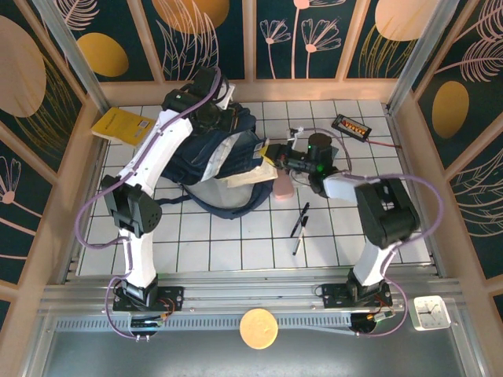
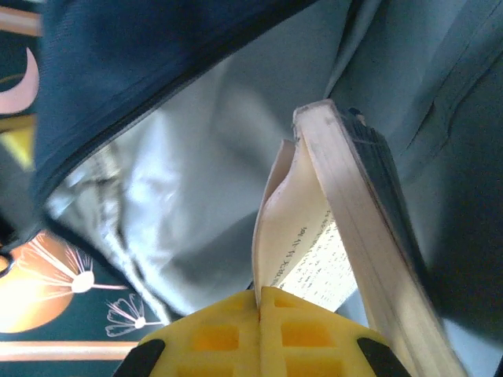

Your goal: Pack the student bag

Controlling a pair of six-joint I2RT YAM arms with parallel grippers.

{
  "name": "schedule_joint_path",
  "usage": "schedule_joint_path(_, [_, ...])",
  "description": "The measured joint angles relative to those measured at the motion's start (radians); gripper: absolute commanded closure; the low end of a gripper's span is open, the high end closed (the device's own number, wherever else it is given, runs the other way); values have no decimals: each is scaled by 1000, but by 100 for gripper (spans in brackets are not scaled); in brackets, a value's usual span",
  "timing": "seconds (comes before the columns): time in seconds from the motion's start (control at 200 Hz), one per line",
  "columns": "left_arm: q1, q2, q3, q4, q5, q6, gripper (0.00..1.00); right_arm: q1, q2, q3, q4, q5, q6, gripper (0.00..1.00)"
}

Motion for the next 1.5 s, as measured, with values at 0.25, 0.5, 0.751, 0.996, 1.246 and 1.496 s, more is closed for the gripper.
schedule_joint_path(0.25, [0, 58, 57, 1, 64, -42, 100, 35, 311, 116, 401, 62, 209, 100])
schedule_joint_path(0.5, [0, 88, 88, 27, 103, -75, 65, 46, 243, 273, -86, 41, -63, 25])
schedule_joint_path(0.751, [-8, -3, -85, 193, 97, -139, 28, -2, 29, 301, -842, 157, -484, 18])
schedule_joint_path(0.996, [54, -324, -477, 352, 43, -304, 10, -51, -216, 295, -1168, 247, -684, 18])
schedule_joint_path(1.246, [533, -684, -1152, 724, 47, -723, 1, -118, -364, 268, -1280, 264, -756, 19])
schedule_joint_path(1.496, [587, -417, -1045, 831, 26, -846, 1, -89, -318, 267, -1258, 204, -757, 19])
